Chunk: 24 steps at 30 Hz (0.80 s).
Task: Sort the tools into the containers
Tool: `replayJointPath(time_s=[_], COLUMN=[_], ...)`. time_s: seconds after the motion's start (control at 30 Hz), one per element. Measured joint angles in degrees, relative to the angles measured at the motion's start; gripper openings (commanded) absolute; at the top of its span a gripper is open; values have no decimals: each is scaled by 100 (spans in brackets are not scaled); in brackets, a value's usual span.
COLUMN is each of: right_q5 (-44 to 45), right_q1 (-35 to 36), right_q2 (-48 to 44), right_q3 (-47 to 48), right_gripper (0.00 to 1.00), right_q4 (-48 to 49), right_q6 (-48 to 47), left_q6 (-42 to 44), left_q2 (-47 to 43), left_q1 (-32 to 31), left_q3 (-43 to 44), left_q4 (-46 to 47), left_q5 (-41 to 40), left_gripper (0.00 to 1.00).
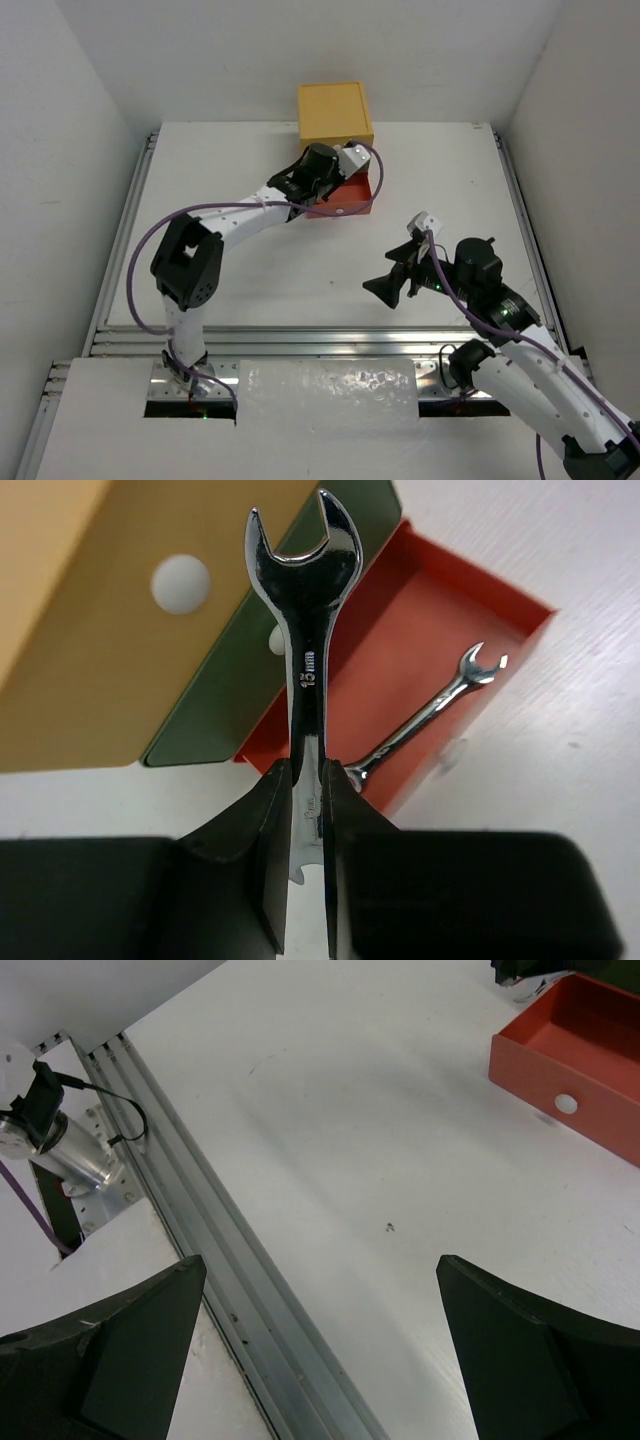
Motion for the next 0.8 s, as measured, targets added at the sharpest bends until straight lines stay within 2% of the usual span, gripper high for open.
replayJointPath(time_s=[0.2,0.3,0.33,0.37,0.4,0.43,0.47,0.5,0.53,0.67,0.7,0.8], right_q5=[13,37,44,50,57,57,59,59,61,247,374,999], right_q1=[-2,0,-2,-2,-2,-2,-2,-2,-2,0,0,2], right_q2=[-33,-31,-26,-20,-13,7,39,70,111,367,457,852], right_q3=[0,0,0,0,0,0,0,0,0,-7,-13,-76], right_gripper=[99,99,99,99,99,99,99,99,99,99,99,99], right_q4=[-44,-55,-61,-66,-66,-63,-59,-50,-37,79,138,326], right_q6=[0,0,0,0,0,0,0,0,0,79,153,535], left_q6=[308,321,323,330,339,328,341,374,393,225,109,-577], left_q2=[798,894,894,894,894,892,881,868,850,678,553,-28], left_q1=[293,323,313,308,306,306,306,304,304,299,297,275], left_q3=[398,417,417,415,415,398,367,339,315,225,164,26], left_q4=[24,52,57,79,120,195,275,321,358,413,413,214], left_q5=[247,361,396,435,457,492,522,542,555,546,505,-28], left_gripper=[0,9,22,23,18,22,33,53,62,71,81,91])
